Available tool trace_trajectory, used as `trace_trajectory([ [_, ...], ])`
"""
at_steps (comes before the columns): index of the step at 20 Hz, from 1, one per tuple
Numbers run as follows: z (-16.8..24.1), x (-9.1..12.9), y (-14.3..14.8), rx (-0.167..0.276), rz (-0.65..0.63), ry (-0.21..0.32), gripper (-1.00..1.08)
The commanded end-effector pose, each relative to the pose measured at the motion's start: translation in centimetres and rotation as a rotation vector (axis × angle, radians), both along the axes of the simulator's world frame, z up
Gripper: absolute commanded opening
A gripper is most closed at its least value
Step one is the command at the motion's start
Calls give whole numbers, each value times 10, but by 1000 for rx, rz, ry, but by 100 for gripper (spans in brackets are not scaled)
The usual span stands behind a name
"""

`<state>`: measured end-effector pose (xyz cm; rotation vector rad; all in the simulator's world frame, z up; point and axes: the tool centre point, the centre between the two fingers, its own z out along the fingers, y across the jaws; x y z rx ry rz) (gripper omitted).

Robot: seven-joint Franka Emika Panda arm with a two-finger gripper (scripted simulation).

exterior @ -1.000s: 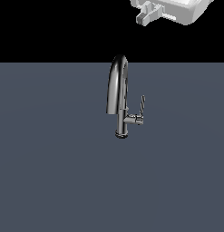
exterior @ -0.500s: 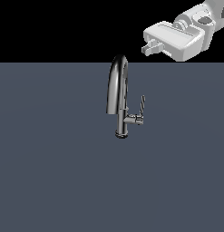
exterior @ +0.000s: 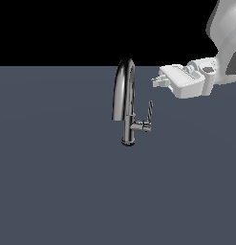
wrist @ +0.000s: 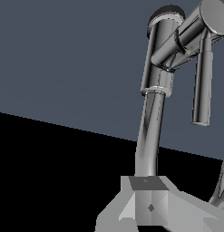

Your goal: Turn on the faucet by rotating a designated handle.

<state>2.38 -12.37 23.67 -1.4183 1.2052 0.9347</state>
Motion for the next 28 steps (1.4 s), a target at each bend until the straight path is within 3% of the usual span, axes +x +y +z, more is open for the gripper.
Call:
trace_trajectory([
  [1,-19,2,-1,57,-56,43,-100],
  [7,-54,3,0,155,-152,120,-100],
  [12,-71,2,2,203,-198,157,-100],
  [22,-76,2,4,217,-210,166,-100],
  [28,-74,-16,8,217,-210,166,-100],
])
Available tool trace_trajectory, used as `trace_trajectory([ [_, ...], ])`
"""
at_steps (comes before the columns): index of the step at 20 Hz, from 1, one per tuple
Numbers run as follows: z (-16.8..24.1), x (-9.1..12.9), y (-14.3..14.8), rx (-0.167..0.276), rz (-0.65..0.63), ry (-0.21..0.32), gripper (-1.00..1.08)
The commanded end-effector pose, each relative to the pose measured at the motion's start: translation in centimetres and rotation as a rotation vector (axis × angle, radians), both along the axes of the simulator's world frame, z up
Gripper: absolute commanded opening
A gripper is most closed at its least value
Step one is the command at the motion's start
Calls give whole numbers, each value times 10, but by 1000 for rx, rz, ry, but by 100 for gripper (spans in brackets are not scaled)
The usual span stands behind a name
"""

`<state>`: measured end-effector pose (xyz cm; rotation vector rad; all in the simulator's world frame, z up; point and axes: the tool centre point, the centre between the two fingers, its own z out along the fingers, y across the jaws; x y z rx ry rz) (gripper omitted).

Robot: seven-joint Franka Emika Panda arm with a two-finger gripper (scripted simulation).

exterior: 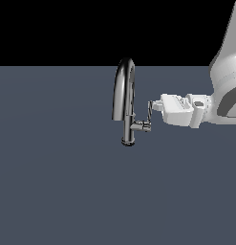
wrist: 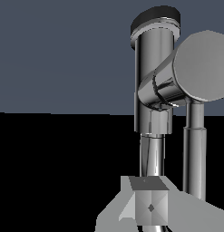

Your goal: Turn on the faucet by rotating a designated handle.

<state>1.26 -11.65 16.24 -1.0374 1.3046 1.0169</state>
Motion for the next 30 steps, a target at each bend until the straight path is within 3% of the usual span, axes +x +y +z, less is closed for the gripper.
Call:
trace_trajectory([
  [1,1,-7,2,0,0,0,-100],
  [13,5,-44,11,0,0,0,-100],
  [15,4,-40,4,-9,-15,-3,-100],
  [30,-34,-95,24,0,0,0,-100],
])
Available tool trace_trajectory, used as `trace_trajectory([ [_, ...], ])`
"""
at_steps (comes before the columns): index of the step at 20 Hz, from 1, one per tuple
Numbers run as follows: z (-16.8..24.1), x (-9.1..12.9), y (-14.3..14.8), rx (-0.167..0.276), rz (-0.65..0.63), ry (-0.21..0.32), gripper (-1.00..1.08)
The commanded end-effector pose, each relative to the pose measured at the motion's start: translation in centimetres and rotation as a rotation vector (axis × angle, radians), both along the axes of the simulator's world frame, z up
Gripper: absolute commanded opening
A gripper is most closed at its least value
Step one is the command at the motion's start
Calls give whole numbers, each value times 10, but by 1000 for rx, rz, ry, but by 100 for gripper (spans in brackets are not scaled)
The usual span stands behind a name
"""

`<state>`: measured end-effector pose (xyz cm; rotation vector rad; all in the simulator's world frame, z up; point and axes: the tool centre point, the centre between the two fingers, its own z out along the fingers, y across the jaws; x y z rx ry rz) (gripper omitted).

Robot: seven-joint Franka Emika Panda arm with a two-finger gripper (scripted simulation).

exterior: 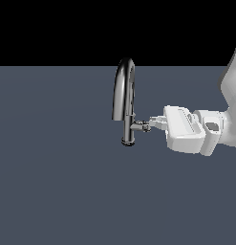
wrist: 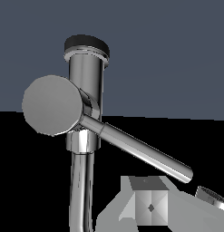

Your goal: Turn on the faucet by rotating a designated handle.

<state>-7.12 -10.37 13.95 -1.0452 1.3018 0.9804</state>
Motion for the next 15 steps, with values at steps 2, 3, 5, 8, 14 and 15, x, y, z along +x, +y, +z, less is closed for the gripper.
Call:
trace_trajectory([
  [2,-6,-1,1,1,1,2,-100],
  [3,-11,-3,2,2,3,3,-100],
  [5,-23,-5,4,5,5,7,-100],
  [8,-39,-9,6,8,9,12,-100],
  [14,-72,-17,12,15,16,22,-100],
  [15,-72,-17,12,15,16,22,-100],
])
